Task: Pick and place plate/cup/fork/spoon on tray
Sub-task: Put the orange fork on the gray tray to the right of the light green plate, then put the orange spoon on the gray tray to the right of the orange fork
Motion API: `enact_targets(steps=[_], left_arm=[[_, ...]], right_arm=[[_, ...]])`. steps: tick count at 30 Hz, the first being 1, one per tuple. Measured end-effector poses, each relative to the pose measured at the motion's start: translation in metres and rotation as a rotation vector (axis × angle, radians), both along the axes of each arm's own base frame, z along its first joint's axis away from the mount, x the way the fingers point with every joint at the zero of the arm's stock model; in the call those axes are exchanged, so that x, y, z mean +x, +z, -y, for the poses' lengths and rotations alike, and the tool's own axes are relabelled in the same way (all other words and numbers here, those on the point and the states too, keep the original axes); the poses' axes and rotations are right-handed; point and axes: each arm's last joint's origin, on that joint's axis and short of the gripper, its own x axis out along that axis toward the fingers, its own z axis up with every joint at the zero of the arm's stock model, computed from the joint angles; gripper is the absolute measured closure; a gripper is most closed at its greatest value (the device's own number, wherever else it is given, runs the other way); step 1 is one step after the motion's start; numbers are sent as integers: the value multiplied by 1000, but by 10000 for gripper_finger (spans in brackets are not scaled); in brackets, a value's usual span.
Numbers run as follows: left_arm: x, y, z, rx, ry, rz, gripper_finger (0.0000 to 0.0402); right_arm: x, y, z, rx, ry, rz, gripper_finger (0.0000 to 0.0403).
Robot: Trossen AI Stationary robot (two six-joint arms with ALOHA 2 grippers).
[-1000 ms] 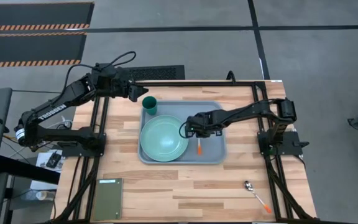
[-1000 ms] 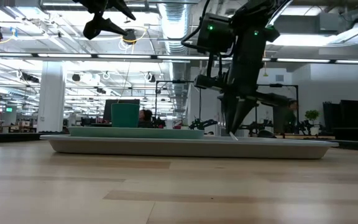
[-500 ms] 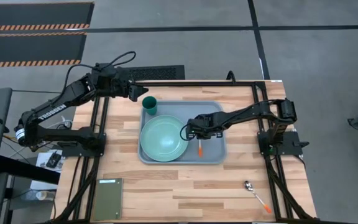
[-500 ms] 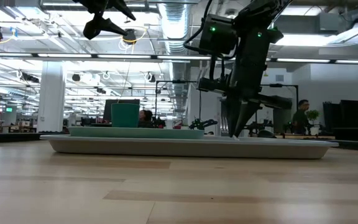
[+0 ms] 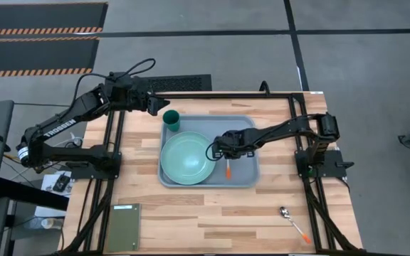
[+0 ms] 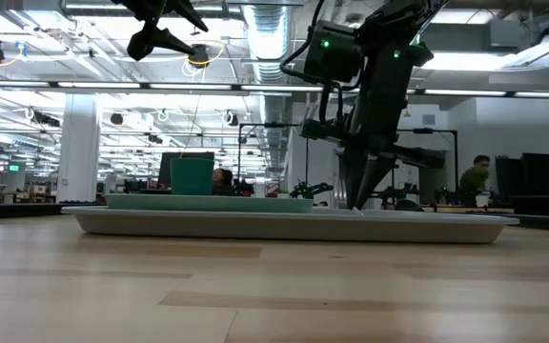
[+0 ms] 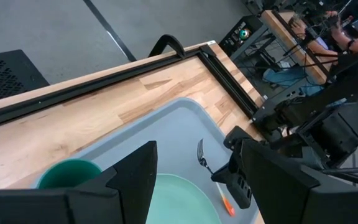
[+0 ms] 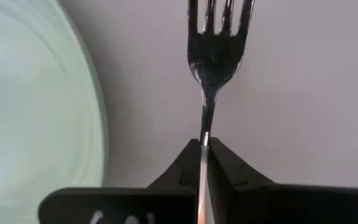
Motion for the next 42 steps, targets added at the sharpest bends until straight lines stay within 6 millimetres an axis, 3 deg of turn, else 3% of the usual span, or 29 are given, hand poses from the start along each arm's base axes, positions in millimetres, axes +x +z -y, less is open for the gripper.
enact_targets(steps=[7, 16, 30, 37, 42], left_arm=[[0, 0, 0, 0, 0, 0, 181], [0, 0, 0, 0, 0, 0, 181], [0, 0, 0, 0, 0, 0, 181], [0, 0, 0, 7, -2, -3, 181], [0, 0, 0, 12, 4, -6, 181]], right_arm=[[4, -17, -6, 37, 27, -40, 375], [4, -17, -2, 44, 11, -41, 369], [4, -17, 3, 59, 6, -38, 259], [-4, 10, 7, 21, 13, 16, 219], [-24, 42, 10, -53, 10, 5, 211]])
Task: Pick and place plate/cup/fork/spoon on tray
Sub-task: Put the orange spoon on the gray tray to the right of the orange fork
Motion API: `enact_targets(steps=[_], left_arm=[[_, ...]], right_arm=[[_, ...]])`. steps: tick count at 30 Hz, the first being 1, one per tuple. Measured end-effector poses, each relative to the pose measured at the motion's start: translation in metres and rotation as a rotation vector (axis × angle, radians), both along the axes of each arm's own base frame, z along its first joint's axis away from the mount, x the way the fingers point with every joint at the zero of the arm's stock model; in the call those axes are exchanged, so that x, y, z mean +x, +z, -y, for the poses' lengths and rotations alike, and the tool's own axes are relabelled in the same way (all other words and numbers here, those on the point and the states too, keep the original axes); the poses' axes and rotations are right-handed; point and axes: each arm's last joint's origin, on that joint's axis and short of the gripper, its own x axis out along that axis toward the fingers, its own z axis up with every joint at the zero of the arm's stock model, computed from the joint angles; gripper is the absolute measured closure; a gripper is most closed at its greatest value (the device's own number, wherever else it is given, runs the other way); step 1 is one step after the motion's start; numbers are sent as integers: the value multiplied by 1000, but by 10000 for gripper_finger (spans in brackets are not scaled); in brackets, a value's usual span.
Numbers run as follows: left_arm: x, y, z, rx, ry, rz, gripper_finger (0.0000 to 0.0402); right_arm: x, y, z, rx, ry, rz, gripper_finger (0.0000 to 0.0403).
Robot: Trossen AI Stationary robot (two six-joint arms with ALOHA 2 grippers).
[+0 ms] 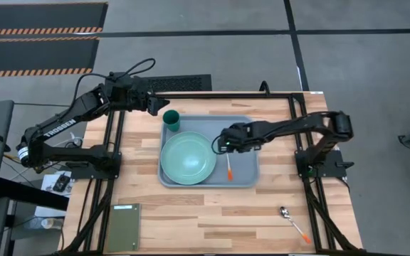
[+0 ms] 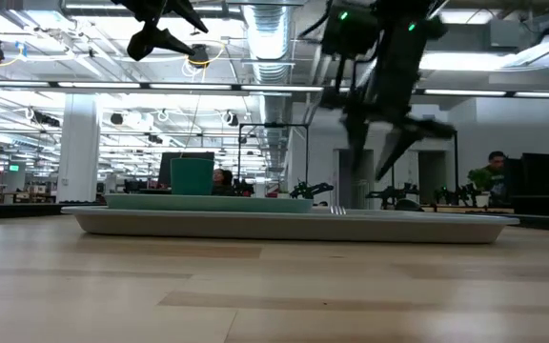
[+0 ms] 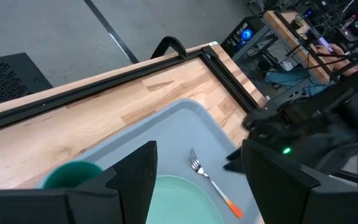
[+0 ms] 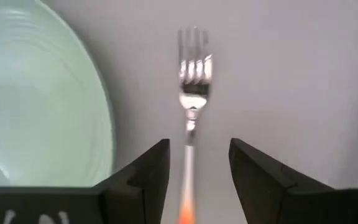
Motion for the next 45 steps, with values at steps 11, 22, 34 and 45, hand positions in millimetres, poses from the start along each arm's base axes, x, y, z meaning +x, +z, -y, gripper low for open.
enact_targets(steps=[11, 22, 34, 45], left_arm=[[0, 0, 0, -4, -11, 3, 181], [0, 0, 0, -3, -11, 3, 181], [9, -5, -7, -17, -13, -7, 181], [17, -12, -10, -51, -38, -26, 181]], right_arm=[[-81, 59, -78, 150, 393, -206, 219], [-132, 21, -193, 409, 540, -187, 204], [-168, -31, -230, 481, 509, -220, 206], [-186, -64, -220, 485, 472, -253, 218]])
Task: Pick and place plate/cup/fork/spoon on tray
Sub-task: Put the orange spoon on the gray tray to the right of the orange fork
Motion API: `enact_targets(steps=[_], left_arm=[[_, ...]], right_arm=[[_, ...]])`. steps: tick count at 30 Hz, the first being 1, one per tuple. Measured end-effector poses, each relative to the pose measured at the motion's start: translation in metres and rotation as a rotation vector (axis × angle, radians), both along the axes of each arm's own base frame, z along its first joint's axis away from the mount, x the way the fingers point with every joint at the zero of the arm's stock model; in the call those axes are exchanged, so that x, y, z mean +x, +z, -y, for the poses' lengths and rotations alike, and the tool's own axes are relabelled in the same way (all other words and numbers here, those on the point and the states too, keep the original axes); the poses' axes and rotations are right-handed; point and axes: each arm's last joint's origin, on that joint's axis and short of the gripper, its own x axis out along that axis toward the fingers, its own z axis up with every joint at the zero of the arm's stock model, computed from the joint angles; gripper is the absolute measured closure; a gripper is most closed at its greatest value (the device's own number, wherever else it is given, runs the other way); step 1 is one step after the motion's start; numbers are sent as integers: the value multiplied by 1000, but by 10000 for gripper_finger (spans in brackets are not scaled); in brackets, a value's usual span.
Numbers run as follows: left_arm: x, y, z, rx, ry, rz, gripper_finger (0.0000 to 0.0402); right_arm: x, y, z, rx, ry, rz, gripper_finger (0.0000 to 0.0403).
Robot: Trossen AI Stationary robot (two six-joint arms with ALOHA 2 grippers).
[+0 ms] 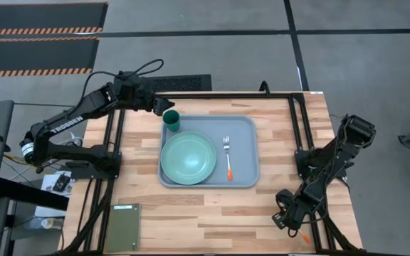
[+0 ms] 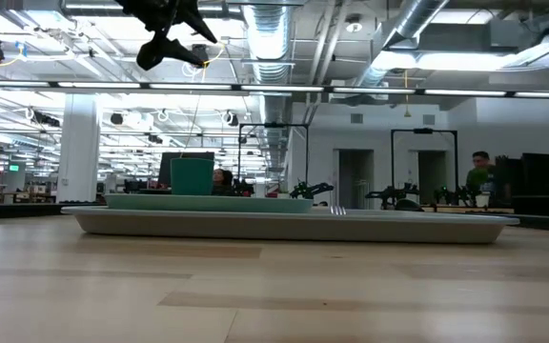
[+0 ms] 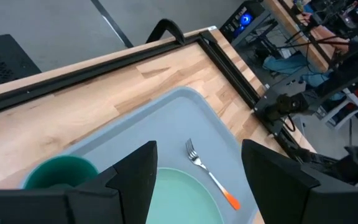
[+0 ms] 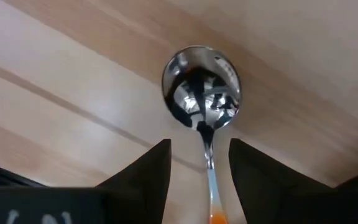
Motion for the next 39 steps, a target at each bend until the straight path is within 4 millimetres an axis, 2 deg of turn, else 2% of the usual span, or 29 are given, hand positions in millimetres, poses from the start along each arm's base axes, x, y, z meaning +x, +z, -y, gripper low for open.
enact_targets(steps=[4, 11, 16, 23, 28, 33, 39], left_arm=[[0, 0, 0, 1, 7, -1, 181], [0, 0, 0, 2, 7, -2, 181], [-1, 0, -1, 6, 13, -3, 181], [-3, 0, -4, 5, 29, -4, 181], [-3, 0, -5, 7, 25, -3, 181], [-3, 0, -5, 12, 20, -5, 181], [-3, 0, -5, 25, 11, -10, 181]], right_arm=[[-2, -5, 3, -5, 0, -9, 247], [-3, -7, 6, -13, 3, -17, 346], [-3, -7, 7, -10, 0, -20, 392], [5, -7, 13, -1, -91, -67, 399], [20, 0, 18, 5, -168, -64, 401], [43, 18, 21, 32, -221, -28, 401], [71, 51, 27, 58, -215, 42, 402]])
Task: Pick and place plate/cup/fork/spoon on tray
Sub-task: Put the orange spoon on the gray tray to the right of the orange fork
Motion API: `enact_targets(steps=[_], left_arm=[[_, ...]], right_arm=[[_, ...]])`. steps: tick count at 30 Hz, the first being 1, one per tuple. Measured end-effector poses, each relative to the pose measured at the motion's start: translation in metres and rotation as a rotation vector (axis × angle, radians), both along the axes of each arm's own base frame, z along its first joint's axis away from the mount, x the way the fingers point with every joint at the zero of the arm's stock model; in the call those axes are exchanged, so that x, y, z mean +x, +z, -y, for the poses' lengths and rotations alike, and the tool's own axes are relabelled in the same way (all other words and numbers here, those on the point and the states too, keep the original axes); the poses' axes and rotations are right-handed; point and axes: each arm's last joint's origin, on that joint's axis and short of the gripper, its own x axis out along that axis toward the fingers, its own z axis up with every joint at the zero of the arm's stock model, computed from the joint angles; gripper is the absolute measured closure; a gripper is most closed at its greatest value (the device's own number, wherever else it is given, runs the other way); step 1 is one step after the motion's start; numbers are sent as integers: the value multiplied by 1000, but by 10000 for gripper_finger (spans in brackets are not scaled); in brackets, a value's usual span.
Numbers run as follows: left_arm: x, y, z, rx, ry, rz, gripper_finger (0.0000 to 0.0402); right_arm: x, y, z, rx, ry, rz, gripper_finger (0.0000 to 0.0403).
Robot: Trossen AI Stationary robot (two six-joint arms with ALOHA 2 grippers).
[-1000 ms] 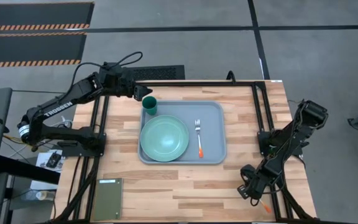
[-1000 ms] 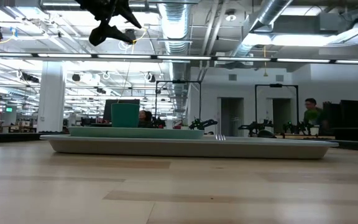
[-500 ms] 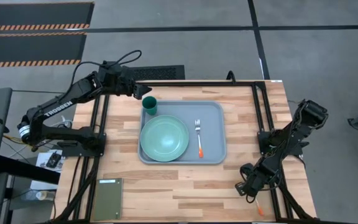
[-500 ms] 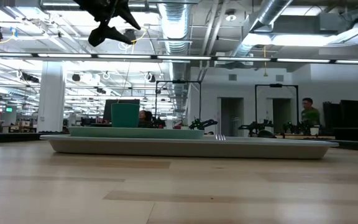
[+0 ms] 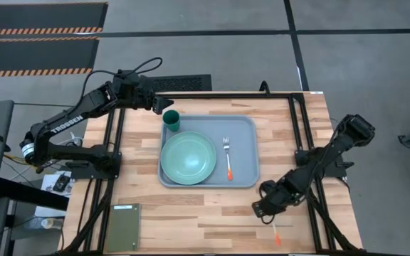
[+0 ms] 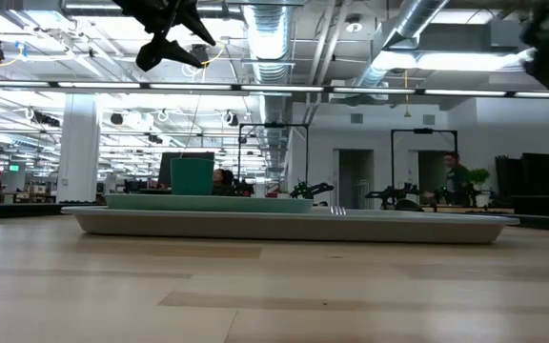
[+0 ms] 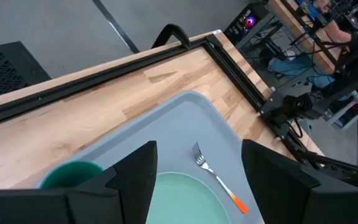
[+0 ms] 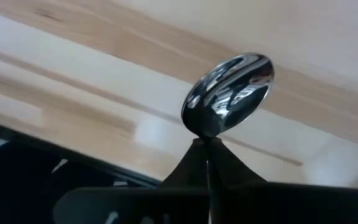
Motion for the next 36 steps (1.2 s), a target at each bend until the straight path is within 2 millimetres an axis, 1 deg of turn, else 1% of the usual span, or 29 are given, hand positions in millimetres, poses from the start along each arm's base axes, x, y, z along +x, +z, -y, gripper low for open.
enact_targets(steps=[4, 8, 10, 15, 18, 22, 25, 31, 33, 36], left_arm=[[0, 0, 0, 1, -1, -1, 181], [0, 0, 0, 2, -1, -1, 181], [0, 0, 0, 2, -1, 0, 181], [0, 0, 0, 2, -2, -1, 181], [0, 0, 0, 2, -2, 0, 181], [0, 0, 0, 2, -1, 0, 181], [0, 0, 0, 2, -1, -1, 181], [0, 0, 0, 5, 5, -2, 181], [0, 0, 0, 5, 5, -3, 181], [0, 0, 0, 7, 9, -3, 181]], right_arm=[[16, 22, 16, -45, 15, 15, 400], [31, 38, 41, -135, 24, 40, 401], [38, 42, 55, -171, 28, 58, 401], [52, 44, 92, -260, 1, 106, 399], [59, 43, 116, -332, -49, 128, 400], [63, 43, 148, -430, -127, 127, 398], [65, 43, 167, -472, -175, 126, 396], [64, 43, 192, -520, -252, 121, 396], [63, 42, 196, -525, -258, 111, 396], [64, 42, 197, -529, -249, 118, 395]])
